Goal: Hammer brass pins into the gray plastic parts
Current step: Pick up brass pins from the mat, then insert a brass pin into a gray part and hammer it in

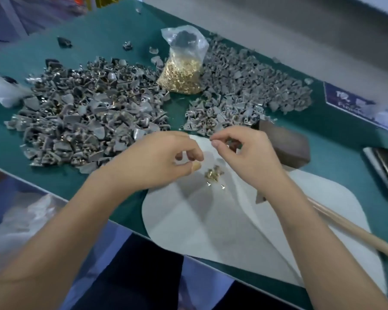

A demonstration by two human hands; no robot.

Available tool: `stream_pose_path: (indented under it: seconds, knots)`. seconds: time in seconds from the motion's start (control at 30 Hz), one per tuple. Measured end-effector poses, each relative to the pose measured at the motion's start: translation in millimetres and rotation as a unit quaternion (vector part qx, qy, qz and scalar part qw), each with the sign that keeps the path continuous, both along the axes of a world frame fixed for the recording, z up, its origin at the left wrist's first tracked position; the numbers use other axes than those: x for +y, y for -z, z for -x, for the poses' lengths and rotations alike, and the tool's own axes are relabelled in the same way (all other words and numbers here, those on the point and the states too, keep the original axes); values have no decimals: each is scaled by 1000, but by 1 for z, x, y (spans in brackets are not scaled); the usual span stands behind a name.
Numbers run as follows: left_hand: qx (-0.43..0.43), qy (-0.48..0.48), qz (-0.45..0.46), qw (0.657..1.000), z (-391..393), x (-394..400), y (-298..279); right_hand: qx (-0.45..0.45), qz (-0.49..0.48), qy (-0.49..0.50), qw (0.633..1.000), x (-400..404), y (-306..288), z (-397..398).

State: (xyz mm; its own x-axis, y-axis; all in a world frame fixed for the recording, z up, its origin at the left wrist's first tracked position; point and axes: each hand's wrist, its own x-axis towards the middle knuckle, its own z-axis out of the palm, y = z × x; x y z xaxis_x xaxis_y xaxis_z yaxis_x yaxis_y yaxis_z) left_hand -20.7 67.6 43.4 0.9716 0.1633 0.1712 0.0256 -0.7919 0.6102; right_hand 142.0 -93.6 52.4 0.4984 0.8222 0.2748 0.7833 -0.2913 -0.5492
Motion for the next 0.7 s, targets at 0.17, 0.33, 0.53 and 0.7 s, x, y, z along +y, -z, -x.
stream_pose_path:
  seconds: [0.17, 0.33, 0.53, 0.7]
  knots:
    - [5, 6, 1, 1000, -21, -20, 13, 5, 32, 24, 999, -39, 7, -4]
    - [-15, -30, 9, 999, -31, -27, 22, 12, 84, -18, 996, -55, 12, -3]
    - [-20, -37, 5, 999, -43, -25, 17, -14, 70, -28, 997, -54, 21, 3]
    - [-25, -97, -9, 995, -67, -23, 12, 5, 19, -7, 1000, -55, 15, -2]
